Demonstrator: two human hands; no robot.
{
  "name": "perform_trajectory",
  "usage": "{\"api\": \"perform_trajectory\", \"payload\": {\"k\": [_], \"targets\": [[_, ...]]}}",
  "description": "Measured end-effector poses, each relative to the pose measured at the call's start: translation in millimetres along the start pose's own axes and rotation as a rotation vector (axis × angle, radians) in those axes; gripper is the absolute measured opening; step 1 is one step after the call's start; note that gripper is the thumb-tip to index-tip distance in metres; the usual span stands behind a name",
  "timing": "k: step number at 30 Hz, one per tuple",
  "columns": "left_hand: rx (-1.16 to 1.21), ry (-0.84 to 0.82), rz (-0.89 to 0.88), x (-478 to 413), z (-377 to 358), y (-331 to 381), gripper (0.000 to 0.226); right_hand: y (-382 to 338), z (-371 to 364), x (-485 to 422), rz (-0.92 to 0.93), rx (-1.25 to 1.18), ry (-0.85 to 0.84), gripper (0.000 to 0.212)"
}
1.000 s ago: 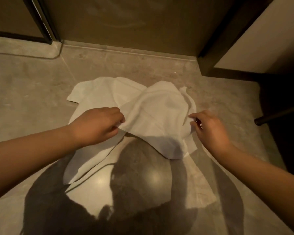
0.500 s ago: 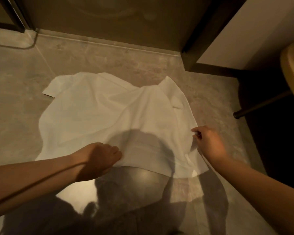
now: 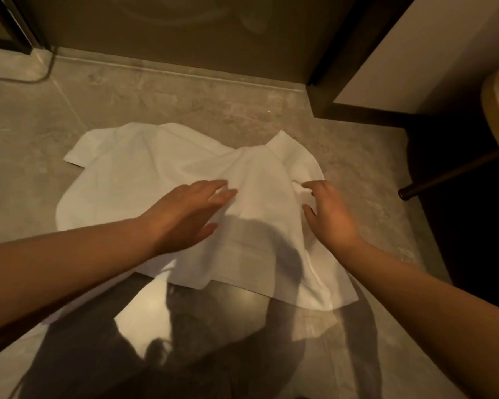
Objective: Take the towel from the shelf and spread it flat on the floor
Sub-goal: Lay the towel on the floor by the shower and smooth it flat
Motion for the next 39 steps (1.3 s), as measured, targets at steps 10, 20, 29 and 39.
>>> {"api": "perform_trajectory", "payload": {"k": [10,20,29,39], "targets": [[0.045,-0.082,0.176,-100.8,-7.8,-28.6,0.067,5.1,-32.7,-76.5,-0.002,0.191,-0.194,0.05],[0.17,0.068,0.07,-86.5,-27.5,-6.4,0.043,38.2,-54.7,-87.2,-0.118,0.304,-0.219,0.033],[-0.071,-0.062,-0.049,-60.1,-61.0,12.3,0.051,59.5,-66.3,-65.9,-0.18,0.261,-0.24,0.025],[-0.26,-0.025,-0.176,-31.1,-54.5,19.1,0.055,75.6,-25.5,-63.4,-0.269,0.247,-0.077,0.019]]}}
Point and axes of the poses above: each hand's wrist, its own x-axis away from the middle knuckle, its own z-axis out of the back of the hand, y = z × x, the point moved 9 cm from there along -x, towards the middle knuckle, and after that the axes turned 8 degrees about -x, right-handed, at the moved point
